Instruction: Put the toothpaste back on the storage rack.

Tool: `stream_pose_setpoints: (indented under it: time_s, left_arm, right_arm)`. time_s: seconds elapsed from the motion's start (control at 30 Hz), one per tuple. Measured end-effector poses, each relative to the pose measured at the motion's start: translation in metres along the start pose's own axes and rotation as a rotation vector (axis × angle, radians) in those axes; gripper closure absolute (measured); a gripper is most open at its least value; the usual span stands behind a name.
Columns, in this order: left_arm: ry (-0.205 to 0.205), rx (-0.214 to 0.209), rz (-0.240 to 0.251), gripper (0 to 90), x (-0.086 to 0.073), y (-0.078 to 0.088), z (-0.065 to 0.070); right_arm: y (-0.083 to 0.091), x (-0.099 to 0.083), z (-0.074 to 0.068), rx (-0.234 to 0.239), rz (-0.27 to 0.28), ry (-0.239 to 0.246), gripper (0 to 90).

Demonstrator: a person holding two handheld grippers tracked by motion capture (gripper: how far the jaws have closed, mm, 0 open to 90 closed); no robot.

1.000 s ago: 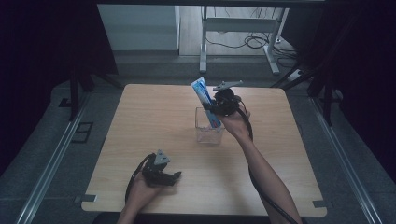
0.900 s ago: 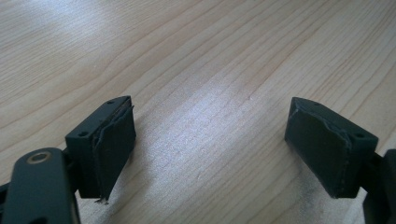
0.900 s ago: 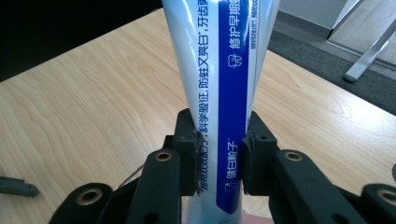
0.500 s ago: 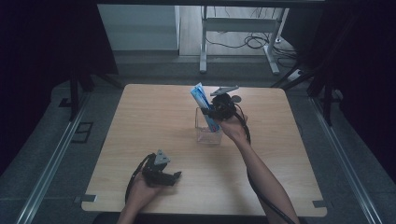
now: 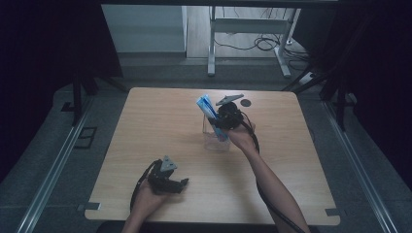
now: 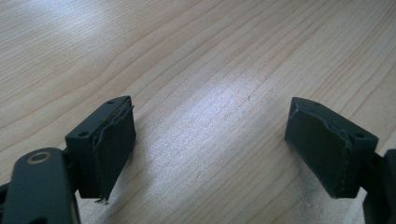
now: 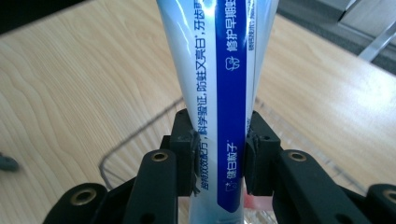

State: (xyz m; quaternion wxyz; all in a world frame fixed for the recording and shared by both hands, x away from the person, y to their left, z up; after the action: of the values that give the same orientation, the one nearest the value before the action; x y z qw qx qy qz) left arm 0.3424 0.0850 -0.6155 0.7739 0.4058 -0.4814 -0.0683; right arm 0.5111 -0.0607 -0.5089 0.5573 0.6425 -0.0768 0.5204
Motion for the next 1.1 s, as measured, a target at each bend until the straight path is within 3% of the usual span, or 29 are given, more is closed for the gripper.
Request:
stream_pose_setpoints:
  time_s: [0.77,1.1]
  left_arm:
    - [-0.001,-0.001,0.000,16.4,0.000,0.000,0.000]
    - [0.000,-0.001,0.000,16.3,0.000,0.000,0.000]
  right_arm:
    - [-0.001,-0.004,-0.006,0.040,0.006,-0.013,59.6]
    - [0.004,-0.004,-0.011,0.059,0.008,0.021,52.1]
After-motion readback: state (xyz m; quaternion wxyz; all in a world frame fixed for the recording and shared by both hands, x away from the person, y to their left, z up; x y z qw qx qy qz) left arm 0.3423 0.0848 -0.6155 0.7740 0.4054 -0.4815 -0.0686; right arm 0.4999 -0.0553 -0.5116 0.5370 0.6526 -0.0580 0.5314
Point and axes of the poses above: each handheld gripper's, and its own axes: y roughly backward along the jaws, x roughly out of its top, z roughly to its right, the point moved 10 cm from there along -y, roughly forward along the jaws, and after that the axes turned 15 degrees about -x, right-handed, at the moved point
